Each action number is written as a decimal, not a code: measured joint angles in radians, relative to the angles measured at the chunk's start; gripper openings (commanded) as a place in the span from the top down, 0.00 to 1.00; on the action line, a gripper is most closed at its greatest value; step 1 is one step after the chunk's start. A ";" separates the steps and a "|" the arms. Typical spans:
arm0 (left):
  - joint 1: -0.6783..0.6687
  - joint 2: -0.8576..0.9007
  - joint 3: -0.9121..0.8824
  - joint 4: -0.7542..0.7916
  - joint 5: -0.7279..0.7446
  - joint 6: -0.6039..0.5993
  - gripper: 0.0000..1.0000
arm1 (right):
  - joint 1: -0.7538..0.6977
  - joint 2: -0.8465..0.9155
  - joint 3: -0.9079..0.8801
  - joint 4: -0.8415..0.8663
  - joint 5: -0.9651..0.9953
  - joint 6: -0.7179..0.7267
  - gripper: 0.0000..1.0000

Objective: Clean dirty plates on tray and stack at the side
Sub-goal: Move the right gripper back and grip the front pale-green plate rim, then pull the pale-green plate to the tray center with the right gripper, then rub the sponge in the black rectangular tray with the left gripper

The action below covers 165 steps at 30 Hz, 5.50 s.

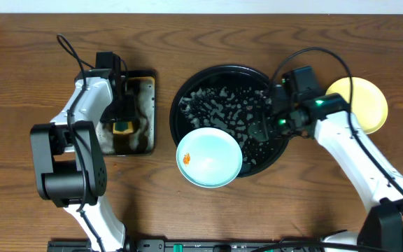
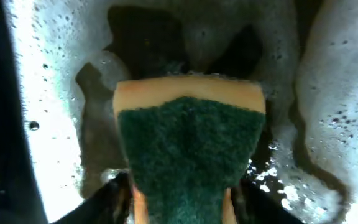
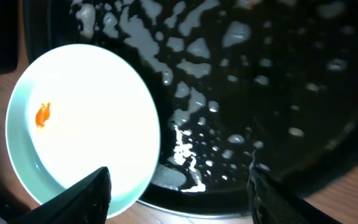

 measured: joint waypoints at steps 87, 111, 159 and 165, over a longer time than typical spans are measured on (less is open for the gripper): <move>0.000 0.006 0.000 0.000 0.000 0.014 0.62 | 0.051 0.330 0.005 0.368 0.200 -0.082 0.99; 0.000 0.006 0.000 0.000 0.000 0.014 0.56 | 0.033 0.315 0.006 0.311 0.248 0.130 0.99; 0.002 -0.142 -0.226 0.087 -0.010 -0.045 0.87 | 0.033 0.315 0.006 0.322 0.276 0.068 0.99; 0.002 -0.174 -0.175 0.040 -0.002 -0.048 0.74 | 0.033 0.315 0.006 0.321 0.276 0.068 0.99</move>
